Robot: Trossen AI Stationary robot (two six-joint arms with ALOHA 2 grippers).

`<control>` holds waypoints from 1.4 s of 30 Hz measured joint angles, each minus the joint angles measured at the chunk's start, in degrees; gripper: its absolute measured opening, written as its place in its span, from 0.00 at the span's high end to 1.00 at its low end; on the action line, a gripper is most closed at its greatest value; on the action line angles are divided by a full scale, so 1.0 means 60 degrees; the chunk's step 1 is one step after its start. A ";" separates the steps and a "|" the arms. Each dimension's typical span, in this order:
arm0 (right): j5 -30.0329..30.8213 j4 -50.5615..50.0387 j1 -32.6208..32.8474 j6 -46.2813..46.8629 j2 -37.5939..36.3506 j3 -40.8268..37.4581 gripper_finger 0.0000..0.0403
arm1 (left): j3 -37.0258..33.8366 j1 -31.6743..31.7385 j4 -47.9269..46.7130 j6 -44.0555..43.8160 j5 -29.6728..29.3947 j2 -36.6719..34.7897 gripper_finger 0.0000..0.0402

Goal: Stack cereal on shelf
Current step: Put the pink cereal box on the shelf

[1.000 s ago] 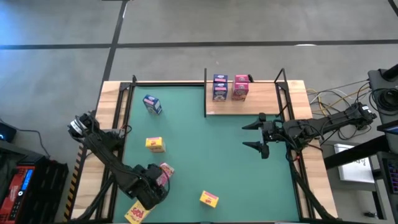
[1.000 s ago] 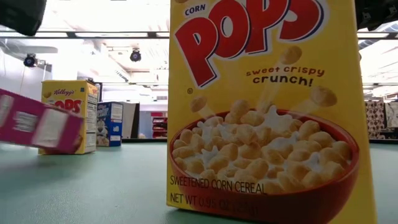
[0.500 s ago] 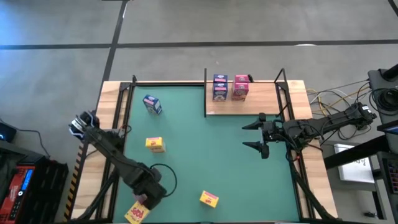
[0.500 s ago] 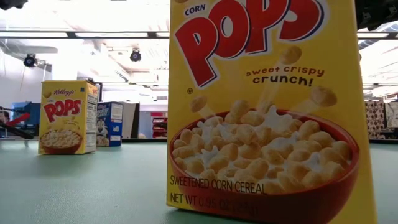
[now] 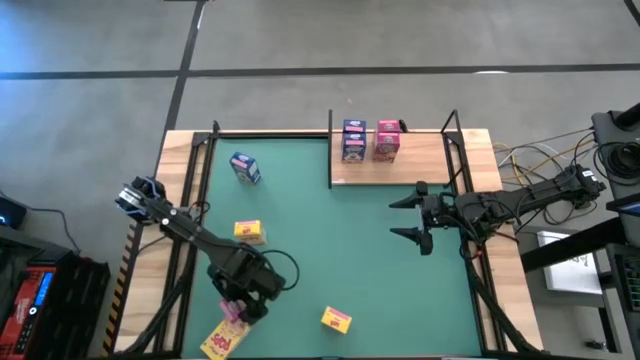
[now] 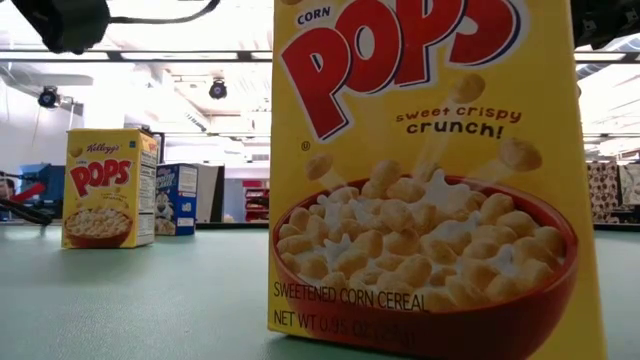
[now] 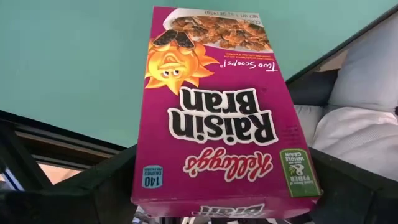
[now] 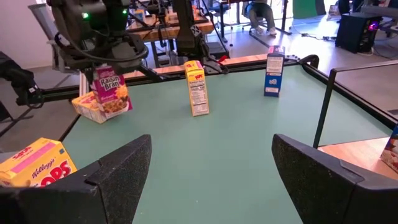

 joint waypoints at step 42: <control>-0.0003 0.0001 0.0003 0.0000 0.0000 0.0004 0.20 | -0.1292 0.1329 0.0789 0.1022 -0.0835 0.0022 0.02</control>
